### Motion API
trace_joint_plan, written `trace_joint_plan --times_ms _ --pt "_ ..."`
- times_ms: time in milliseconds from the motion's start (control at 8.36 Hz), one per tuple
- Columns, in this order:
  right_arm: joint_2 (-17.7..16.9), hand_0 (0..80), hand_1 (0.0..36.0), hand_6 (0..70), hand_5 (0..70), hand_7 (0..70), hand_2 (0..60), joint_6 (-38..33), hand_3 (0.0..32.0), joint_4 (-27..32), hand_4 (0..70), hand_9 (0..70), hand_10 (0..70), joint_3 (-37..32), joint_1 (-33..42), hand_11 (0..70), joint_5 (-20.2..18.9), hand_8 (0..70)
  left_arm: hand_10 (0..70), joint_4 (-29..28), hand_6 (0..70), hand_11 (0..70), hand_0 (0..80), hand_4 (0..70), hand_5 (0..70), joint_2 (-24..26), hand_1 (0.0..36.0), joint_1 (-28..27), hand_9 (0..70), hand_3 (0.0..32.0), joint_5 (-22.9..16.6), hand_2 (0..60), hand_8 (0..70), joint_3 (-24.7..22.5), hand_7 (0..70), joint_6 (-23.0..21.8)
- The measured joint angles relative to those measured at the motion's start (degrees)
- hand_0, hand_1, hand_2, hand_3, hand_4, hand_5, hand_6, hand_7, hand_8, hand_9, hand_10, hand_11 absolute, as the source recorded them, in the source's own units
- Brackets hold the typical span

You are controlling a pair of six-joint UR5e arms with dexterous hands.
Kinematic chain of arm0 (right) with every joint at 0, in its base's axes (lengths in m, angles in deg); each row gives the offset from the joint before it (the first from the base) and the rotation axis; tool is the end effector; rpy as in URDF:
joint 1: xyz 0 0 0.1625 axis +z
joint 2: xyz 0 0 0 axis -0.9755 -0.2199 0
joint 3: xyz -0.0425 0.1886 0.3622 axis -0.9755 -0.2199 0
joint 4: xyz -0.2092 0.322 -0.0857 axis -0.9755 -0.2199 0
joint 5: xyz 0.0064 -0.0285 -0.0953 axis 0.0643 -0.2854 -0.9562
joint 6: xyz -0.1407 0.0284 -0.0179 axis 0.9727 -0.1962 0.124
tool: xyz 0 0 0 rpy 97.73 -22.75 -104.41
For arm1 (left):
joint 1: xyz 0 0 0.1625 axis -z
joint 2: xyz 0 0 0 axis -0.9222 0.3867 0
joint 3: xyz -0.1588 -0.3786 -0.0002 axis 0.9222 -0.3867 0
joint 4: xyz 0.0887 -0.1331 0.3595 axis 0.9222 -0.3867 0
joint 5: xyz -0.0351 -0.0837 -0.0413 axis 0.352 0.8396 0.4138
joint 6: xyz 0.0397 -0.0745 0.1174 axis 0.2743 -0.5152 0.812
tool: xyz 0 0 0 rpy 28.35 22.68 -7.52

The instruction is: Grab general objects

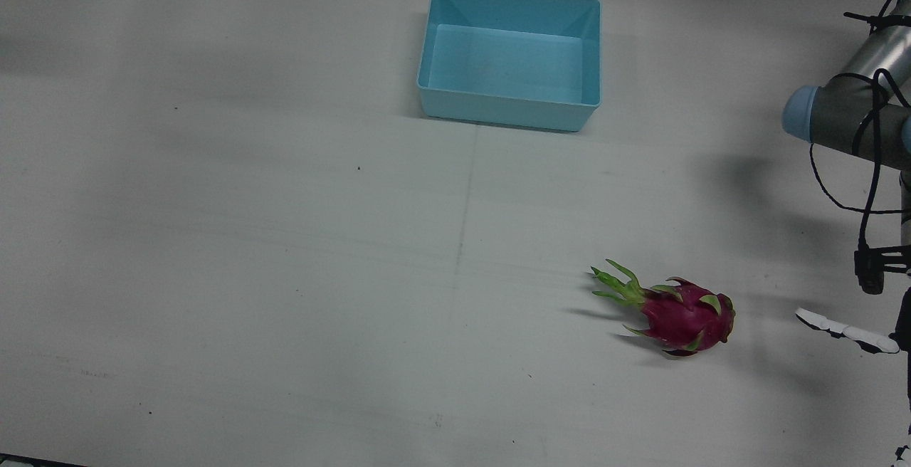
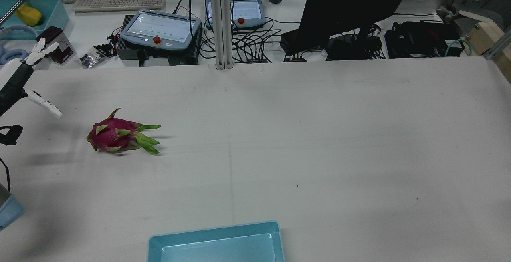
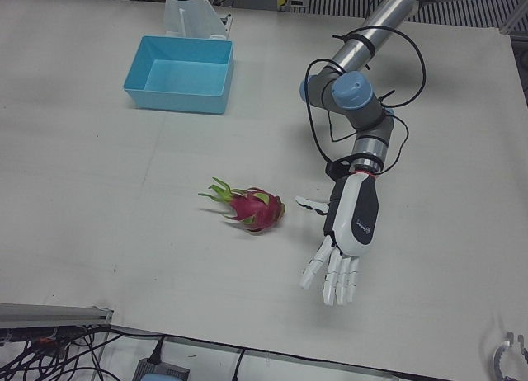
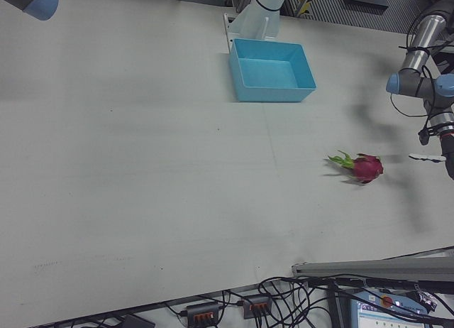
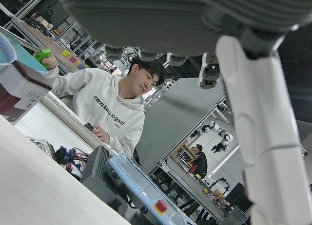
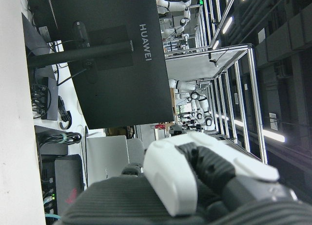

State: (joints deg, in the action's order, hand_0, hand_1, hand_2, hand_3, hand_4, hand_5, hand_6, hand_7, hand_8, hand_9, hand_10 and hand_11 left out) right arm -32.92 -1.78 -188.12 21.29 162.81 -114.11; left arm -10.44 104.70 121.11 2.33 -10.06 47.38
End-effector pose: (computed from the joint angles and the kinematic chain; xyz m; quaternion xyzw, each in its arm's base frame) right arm 0.0981 -0.4844 0.6667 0.0763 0.6858 -0.7229 0.0358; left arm 0.1952 -0.6129 0.5638 0.2551 0.7186 -0.5813 0.2840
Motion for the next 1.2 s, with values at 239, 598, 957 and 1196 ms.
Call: trace_joint_plan --times_ms 239,598,957,1196 --pt "0.0 0.0 0.0 0.0 0.0 0.0 0.0 0.0 0.0 0.0 0.0 0.0 0.0 0.0 0.0 0.0 0.0 0.0 0.8 0.0 0.9 2.7 47.9 6.3 0.0 0.0 15.2 0.1 0.0 10.8 0.0 13.2 0.0 0.0 0.0 0.0" --pt "0.0 0.0 0.0 0.0 0.0 0.0 0.0 0.0 0.0 -0.1 0.0 0.0 0.0 0.0 0.0 0.0 0.0 0.0 1.0 0.0 0.9 3.1 47.9 6.2 0.0 0.0 15.1 0.1 0.0 10.8 0.1 12.8 0.0 0.0 0.0 0.0" --pt "0.0 0.0 0.0 0.0 0.0 0.0 0.0 0.0 0.0 -0.1 0.0 0.0 0.0 0.0 0.0 0.0 0.0 0.0 1.0 0.0 0.8 3.2 47.9 6.1 0.0 0.0 15.2 0.1 0.0 11.2 0.1 12.8 0.0 0.0 0.0 0.0" --pt "0.0 0.0 0.0 0.0 0.0 0.0 0.0 0.0 0.0 0.0 0.0 0.0 0.0 0.0 0.0 0.0 0.0 0.0 1.1 0.0 0.7 3.2 47.8 5.9 0.0 0.0 14.9 0.1 0.0 11.0 0.1 13.1 0.0 0.0 0.0 0.0"
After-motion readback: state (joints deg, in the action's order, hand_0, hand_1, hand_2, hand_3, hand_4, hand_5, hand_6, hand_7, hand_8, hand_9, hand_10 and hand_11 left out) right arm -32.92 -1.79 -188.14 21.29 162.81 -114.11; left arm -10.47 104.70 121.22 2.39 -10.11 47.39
